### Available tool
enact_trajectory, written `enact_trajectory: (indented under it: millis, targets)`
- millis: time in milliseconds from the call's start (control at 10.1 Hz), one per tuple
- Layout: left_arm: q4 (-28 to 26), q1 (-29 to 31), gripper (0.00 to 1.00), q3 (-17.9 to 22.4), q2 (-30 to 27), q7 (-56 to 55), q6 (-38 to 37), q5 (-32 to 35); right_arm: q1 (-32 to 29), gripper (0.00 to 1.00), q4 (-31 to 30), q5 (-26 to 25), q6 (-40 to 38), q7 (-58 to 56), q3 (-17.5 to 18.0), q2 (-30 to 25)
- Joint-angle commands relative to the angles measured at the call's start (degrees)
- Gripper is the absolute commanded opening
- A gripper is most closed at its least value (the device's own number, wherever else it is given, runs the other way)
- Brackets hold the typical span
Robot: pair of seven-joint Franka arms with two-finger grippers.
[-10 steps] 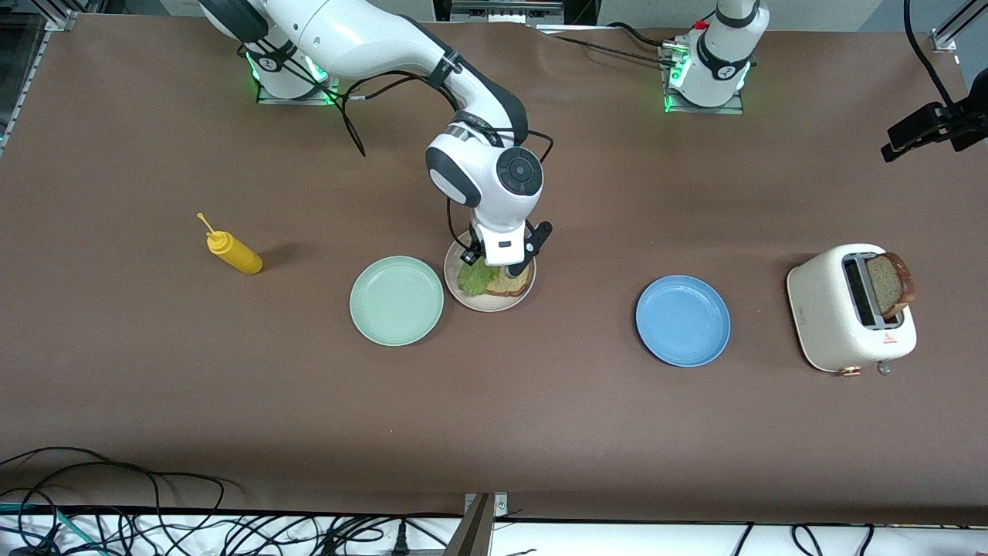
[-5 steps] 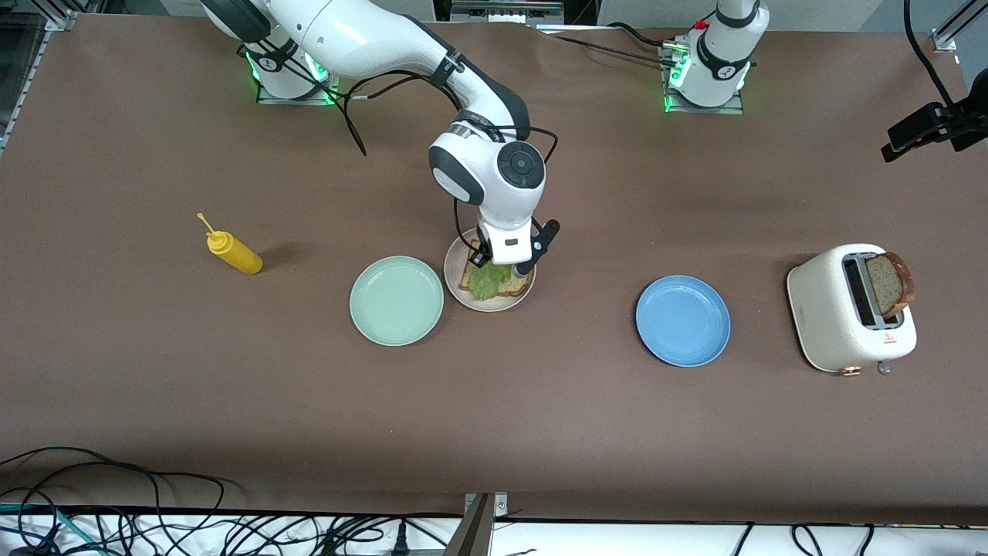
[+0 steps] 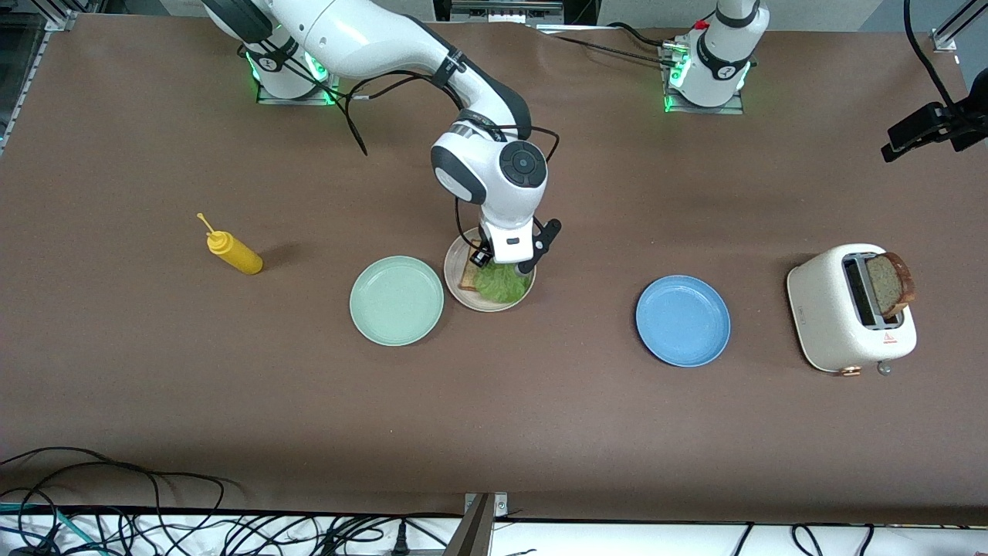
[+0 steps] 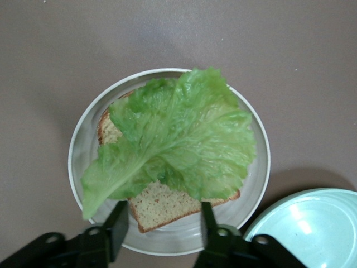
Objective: Make sandwich on beige plate with both arms
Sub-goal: 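Lower the lettuce onto the bread and open the right gripper, then move the right gripper to the mustard while the left gripper reaches the toaster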
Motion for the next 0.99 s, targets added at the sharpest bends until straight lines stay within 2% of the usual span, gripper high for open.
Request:
enact_trajectory:
  millis: [0, 197, 395, 691, 889]
  targets:
    - [1.7, 0.36, 1.0, 0.0, 0.67, 0.96, -1.0, -1.19, 0.6, 1.0, 0.61, -0.56, -1.48, 1.01, -0.44, -0.96]
    - [1.7, 0.36, 1.0, 0.0, 0.67, 0.96, -1.0, -1.19, -1.5, 1.0, 1.05, 0.14, -6.04, 0.66, -0.26, -4.02]
    - [1.7, 0.36, 1.0, 0.0, 0.67, 0.96, -1.0, -1.19, -5.8, 1.0, 1.05, 5.3, -10.95, 0.57, -0.53, -9.46]
    - [2.49, 0.53, 1.0, 0.96, 2.24, 0.87, -1.0, 1.09, -16.86, 1.0, 0.79, 12.07, -20.27, 1.53, -0.87, -17.55]
    - [2.58, 0.45, 1.0, 0.79, 6.0, 0.79, -1.0, 5.81, -24.5, 1.0, 0.87, 12.54, -26.16, 1.45, -2.1, -21.6]
